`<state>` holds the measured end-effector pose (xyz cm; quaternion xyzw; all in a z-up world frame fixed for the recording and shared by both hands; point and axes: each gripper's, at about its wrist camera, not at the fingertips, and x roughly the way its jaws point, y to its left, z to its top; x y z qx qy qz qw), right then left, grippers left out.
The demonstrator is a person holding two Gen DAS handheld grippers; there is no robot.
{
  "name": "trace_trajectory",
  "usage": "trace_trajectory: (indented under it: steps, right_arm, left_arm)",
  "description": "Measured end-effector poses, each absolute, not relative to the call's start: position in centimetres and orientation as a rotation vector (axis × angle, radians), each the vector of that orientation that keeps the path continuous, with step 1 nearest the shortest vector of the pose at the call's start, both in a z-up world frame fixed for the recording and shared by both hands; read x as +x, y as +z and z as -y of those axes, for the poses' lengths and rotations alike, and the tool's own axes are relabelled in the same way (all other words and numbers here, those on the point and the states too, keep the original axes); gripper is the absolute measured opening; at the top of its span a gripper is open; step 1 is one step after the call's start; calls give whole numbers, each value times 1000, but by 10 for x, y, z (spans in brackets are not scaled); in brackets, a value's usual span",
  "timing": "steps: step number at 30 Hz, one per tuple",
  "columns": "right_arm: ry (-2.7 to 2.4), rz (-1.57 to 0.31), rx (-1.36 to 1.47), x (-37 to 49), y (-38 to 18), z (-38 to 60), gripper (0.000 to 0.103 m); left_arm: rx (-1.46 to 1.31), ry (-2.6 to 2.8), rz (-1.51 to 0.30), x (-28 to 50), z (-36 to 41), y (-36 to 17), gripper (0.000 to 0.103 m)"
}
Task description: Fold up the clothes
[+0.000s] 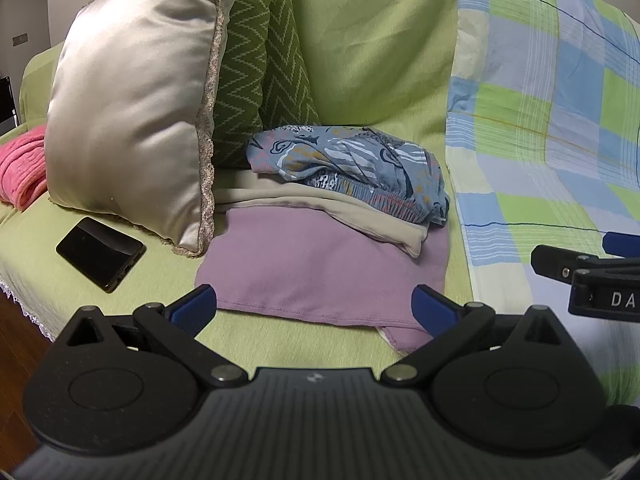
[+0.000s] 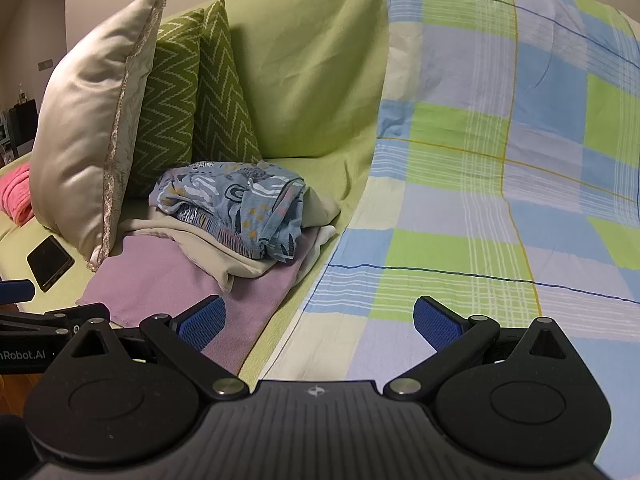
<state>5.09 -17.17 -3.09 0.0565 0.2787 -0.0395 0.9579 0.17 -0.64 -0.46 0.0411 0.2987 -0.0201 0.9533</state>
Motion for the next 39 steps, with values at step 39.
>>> trace_trajectory:
  steps: [39]
  right_arm:
    - [-79,-572,112,52,-31,171,103]
  left_arm:
    - [104,-56,-624,4,9,-6,102]
